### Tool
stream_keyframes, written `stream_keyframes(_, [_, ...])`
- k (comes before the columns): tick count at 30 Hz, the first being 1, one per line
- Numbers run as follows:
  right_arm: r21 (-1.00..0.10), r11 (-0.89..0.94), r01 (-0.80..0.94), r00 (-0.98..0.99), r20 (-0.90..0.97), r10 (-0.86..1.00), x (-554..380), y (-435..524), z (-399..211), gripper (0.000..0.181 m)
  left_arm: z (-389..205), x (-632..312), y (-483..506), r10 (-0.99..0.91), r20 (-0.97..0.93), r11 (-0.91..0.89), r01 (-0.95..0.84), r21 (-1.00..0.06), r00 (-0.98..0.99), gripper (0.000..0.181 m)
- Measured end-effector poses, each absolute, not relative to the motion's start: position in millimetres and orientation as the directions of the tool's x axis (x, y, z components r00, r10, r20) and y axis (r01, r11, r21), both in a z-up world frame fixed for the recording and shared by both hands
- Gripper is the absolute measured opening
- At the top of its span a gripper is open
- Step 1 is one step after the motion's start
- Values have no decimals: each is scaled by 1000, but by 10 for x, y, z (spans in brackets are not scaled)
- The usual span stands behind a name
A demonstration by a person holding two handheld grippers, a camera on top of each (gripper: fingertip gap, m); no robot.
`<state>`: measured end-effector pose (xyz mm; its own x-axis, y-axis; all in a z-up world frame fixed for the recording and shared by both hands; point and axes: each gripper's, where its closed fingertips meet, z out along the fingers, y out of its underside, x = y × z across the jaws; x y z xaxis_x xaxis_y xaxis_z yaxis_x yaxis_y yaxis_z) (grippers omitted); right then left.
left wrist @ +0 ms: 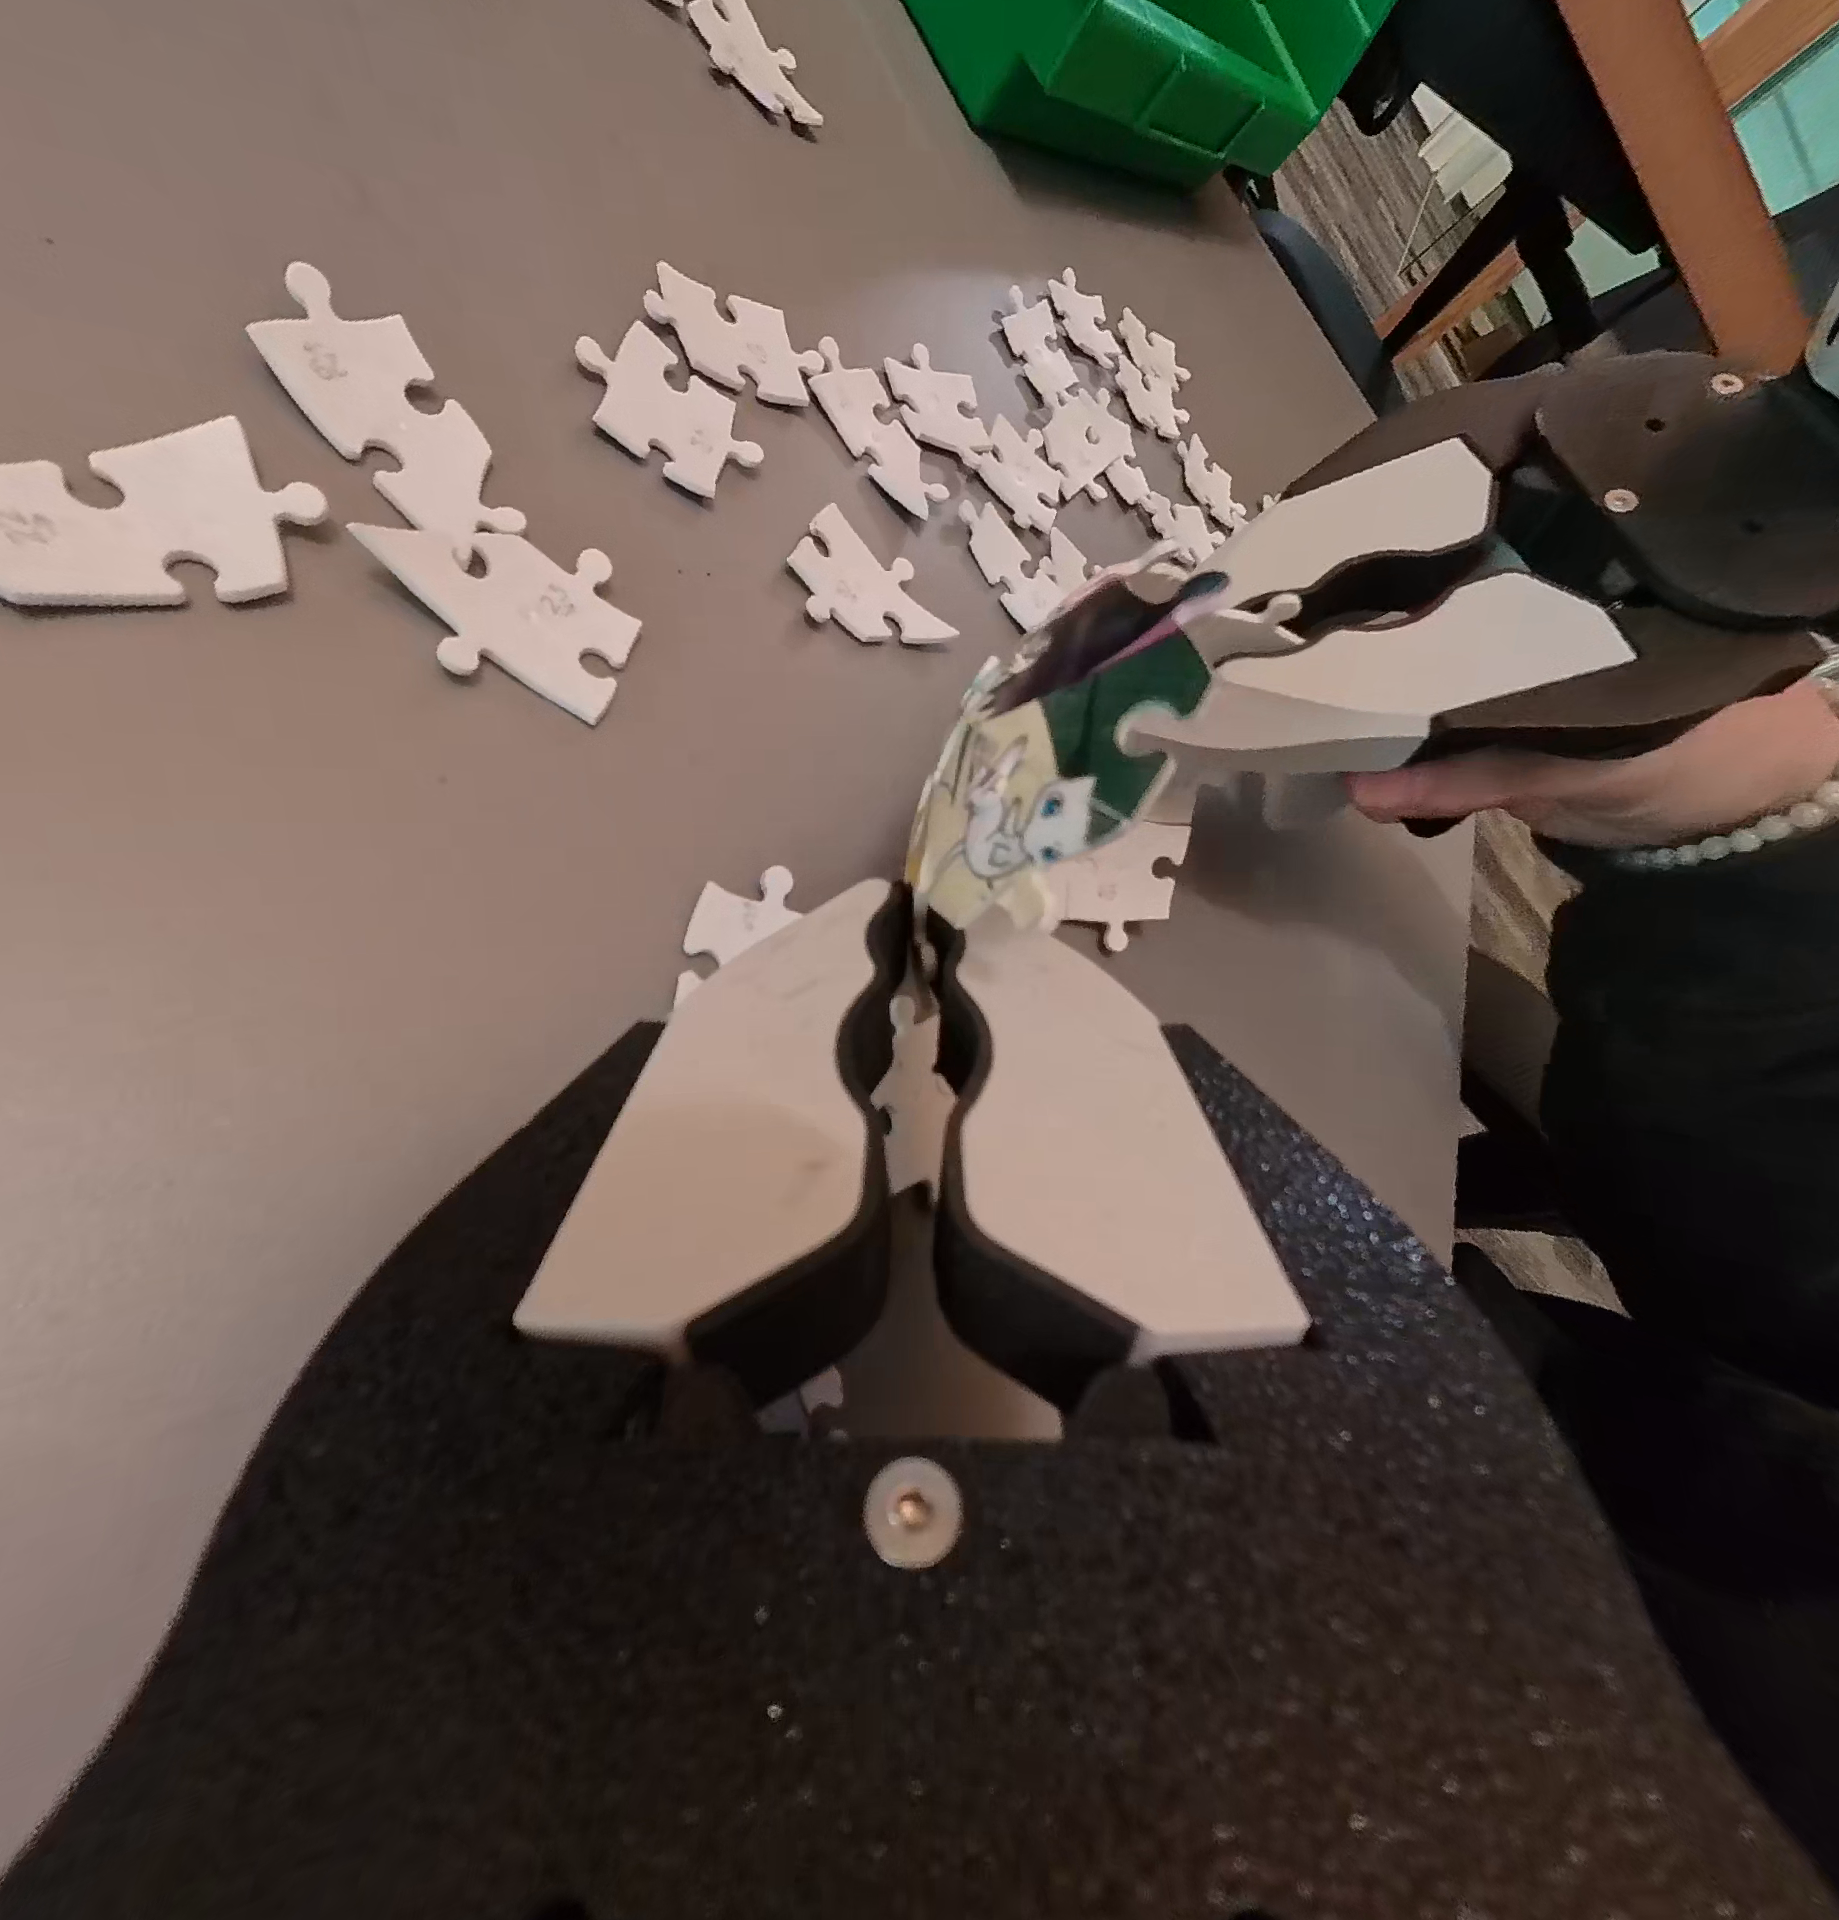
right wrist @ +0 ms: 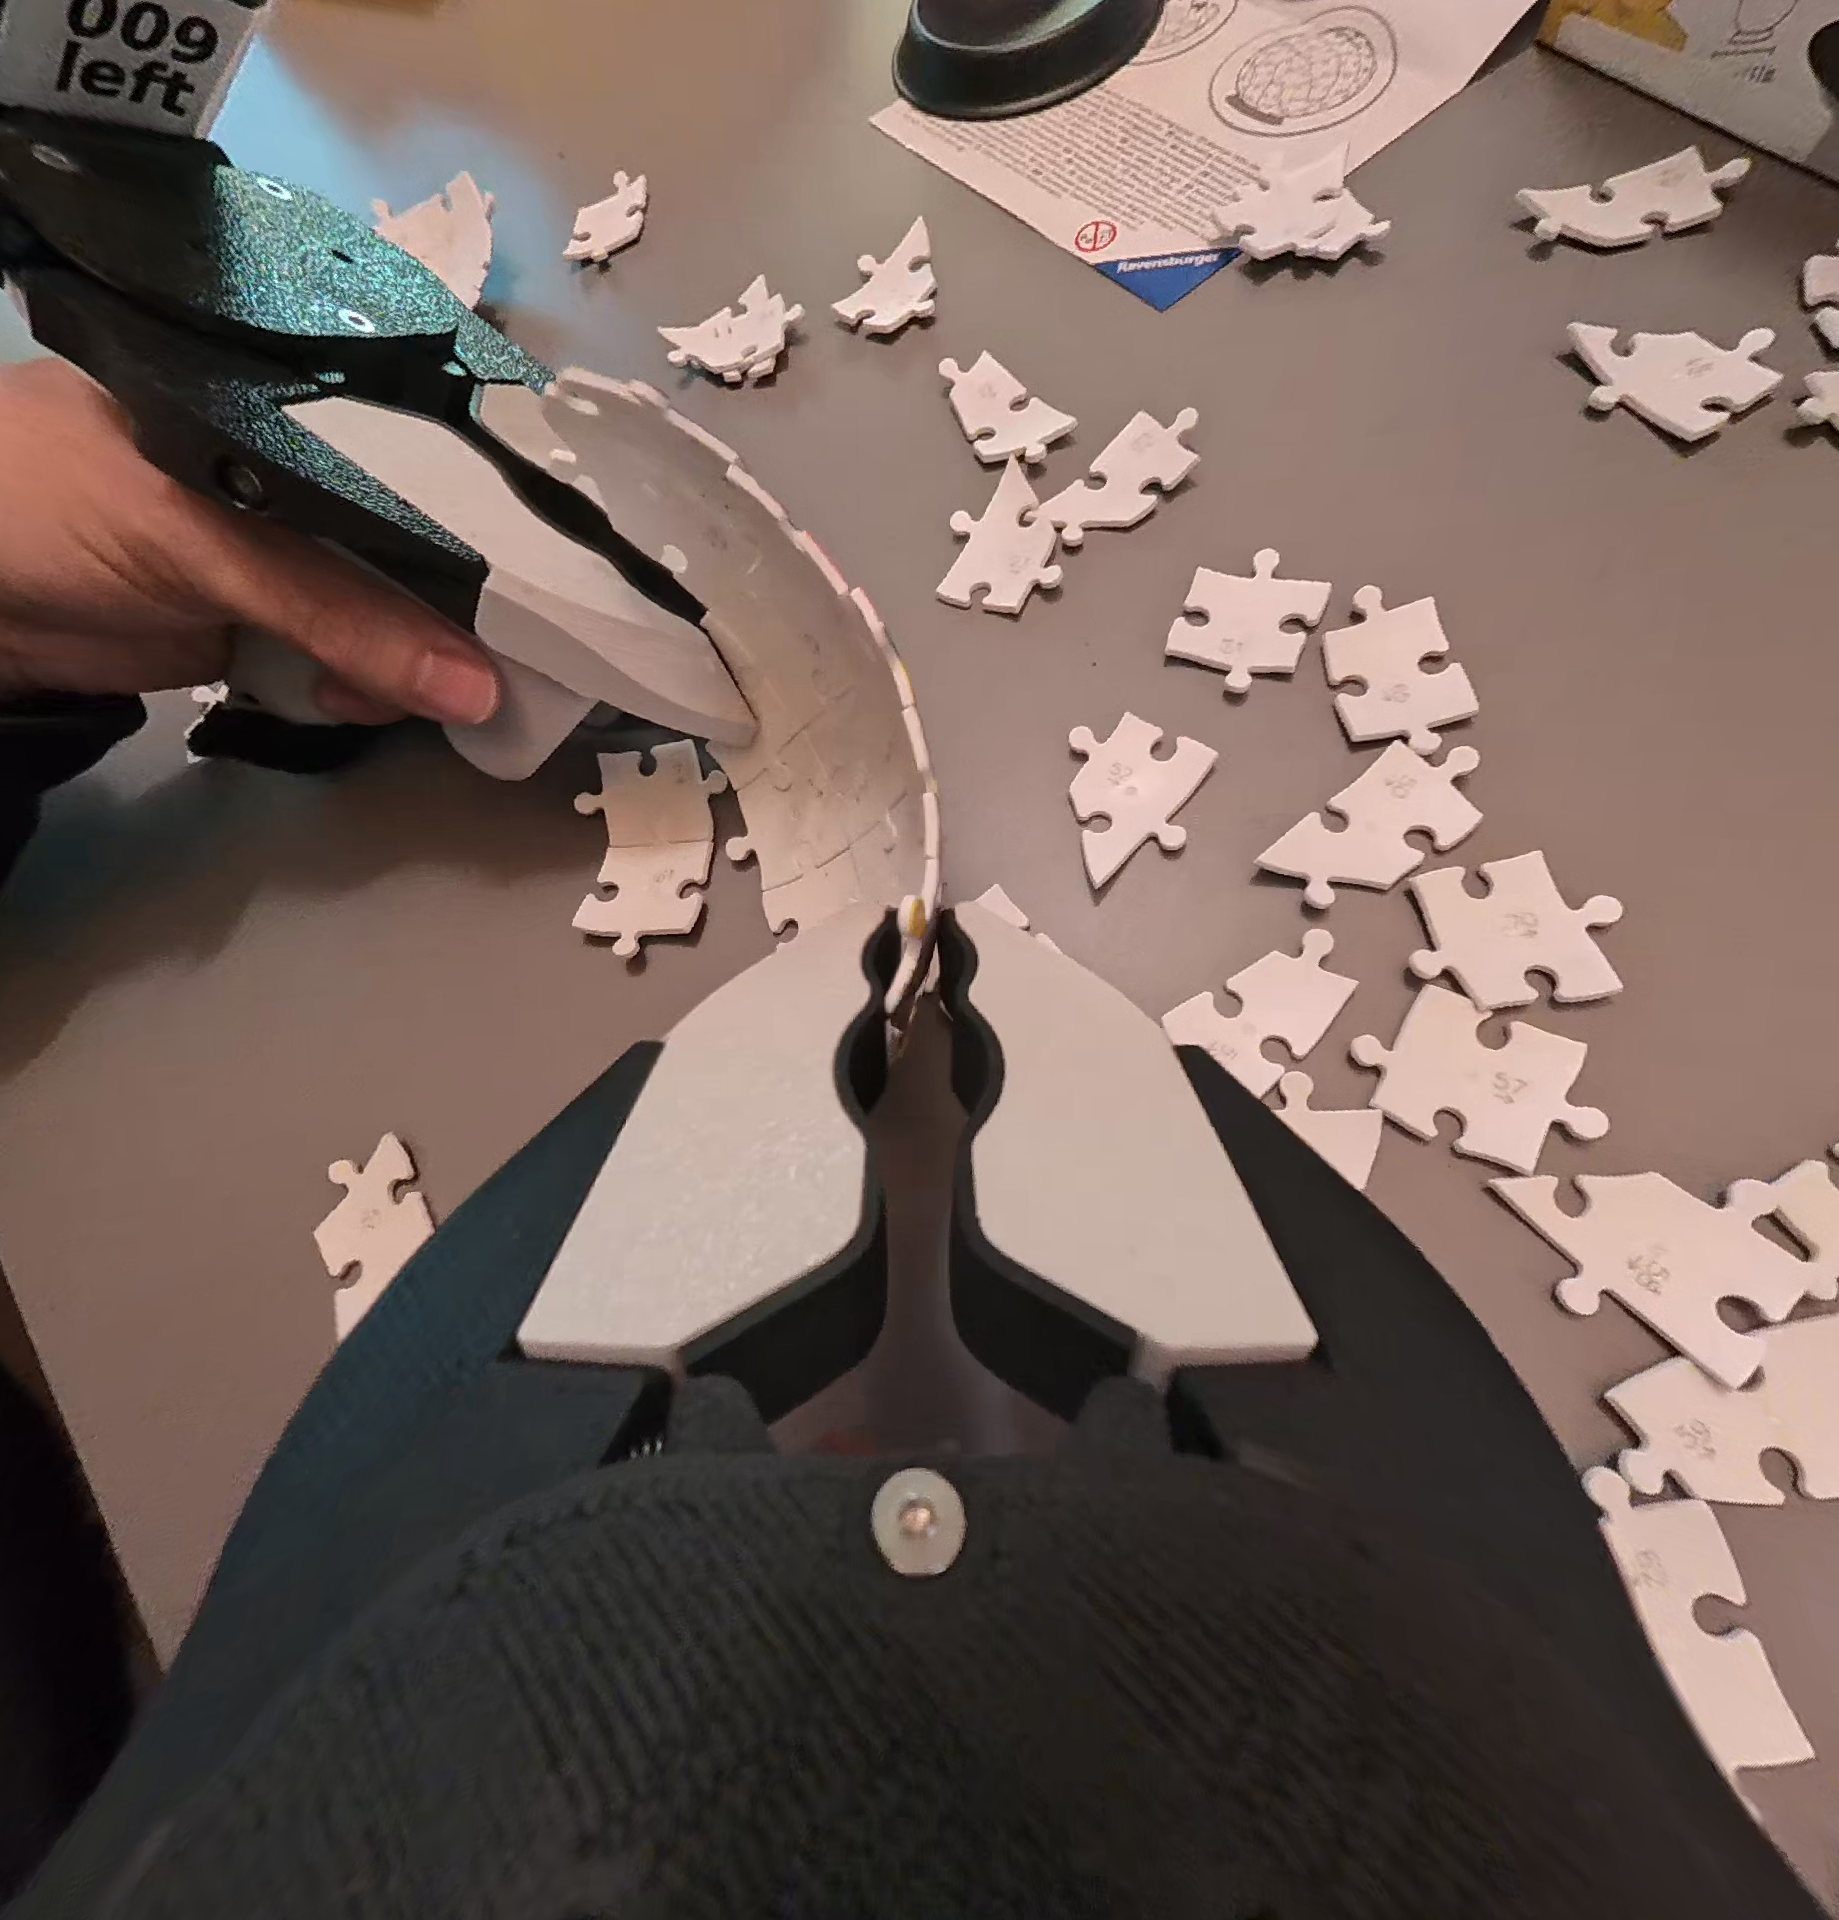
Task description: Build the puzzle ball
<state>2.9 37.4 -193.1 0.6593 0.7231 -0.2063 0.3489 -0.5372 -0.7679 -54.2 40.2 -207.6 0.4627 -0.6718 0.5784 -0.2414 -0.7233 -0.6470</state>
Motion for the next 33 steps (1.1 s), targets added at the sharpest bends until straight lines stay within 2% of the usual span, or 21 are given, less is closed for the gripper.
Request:
stream_keyframes(5, [-773,-498,392,683,-119,721,81,394,-1910,4,-2074,-504,355,-712,542,-688,-290,-665,447,3])
stream_keyframes(7, [-775,-490,399,708,-79,701,117,418,-1851,4,-2057,-513,357,-732,503,-662,-306,-684,460,14])
stream_keyframes(9, [-750,-498,436,731,-27,682,178,427,-1837,4,-2000,-562,369,-748,454,-631,-307,-712,484,16])
stream_keyframes(16, [-758,-485,436,774,40,632,98,416,-1806,4,-1883,-906,274,-655,319,-616,-240,-750,685,26])
stream_keyframes(22, [-788,-478,388,822,62,565,53,388,-1829,4,-2002,-898,35,-609,65,-522,-338,-783,790,41])
stream_keyframes(27, [-775,-449,445,823,156,547,17,346,-1805,5,-2149,-731,-16,-632,-35,-503,-444,-742,774,45])
stream_keyframes(33, [-702,-472,534,794,224,565,44,285,-1852,7,-2225,-698,25,-643,-95,-497,-508,-703,760,41])
